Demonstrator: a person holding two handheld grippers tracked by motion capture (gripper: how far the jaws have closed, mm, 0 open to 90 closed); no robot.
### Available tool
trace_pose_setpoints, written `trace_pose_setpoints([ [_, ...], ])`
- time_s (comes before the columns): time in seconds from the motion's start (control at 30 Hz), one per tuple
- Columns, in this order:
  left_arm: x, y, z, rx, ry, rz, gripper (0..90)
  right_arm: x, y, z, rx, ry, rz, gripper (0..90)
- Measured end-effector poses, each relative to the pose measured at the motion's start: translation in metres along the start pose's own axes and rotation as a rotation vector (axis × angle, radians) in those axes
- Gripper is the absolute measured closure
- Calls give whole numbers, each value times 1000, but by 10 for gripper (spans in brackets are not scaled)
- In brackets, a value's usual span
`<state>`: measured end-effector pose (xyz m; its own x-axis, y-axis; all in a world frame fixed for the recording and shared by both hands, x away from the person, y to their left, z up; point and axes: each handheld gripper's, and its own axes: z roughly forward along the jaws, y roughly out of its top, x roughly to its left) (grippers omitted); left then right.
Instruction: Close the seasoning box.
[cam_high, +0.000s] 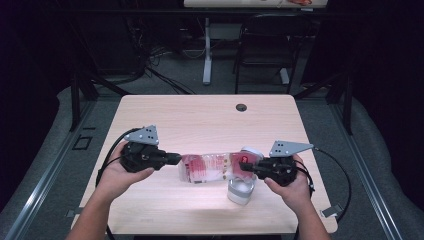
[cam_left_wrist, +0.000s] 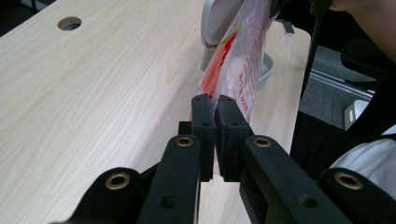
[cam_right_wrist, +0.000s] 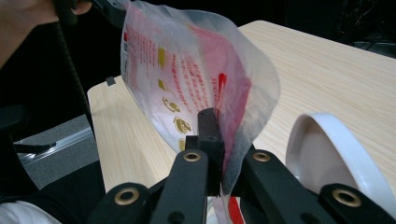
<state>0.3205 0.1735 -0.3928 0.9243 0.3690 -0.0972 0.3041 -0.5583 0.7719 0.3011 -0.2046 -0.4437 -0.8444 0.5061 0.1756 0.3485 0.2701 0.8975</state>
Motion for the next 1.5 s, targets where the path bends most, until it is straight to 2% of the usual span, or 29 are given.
trace_pose_setpoints([
  [0.2,5,-13,1,-10,1,-20,869,1,5,5,-4,16,-6,898],
  [0.37,7,-23,4,-18,-2,-27,864,0,8,9,-12,31,11,899],
  [0.47,9,-28,6,-22,-2,-33,860,0,11,11,3,35,7,900],
  [0.7,10,-36,10,-23,-4,-35,854,0,12,13,-3,54,24,900],
  [0.83,11,-40,10,-41,0,-43,849,0,13,14,-6,79,36,900],
  [1.23,13,-54,8,-56,-2,-48,836,7,26,18,23,129,23,900],
  [1.5,15,-61,6,-54,1,-55,835,14,42,24,28,135,3,900],
])
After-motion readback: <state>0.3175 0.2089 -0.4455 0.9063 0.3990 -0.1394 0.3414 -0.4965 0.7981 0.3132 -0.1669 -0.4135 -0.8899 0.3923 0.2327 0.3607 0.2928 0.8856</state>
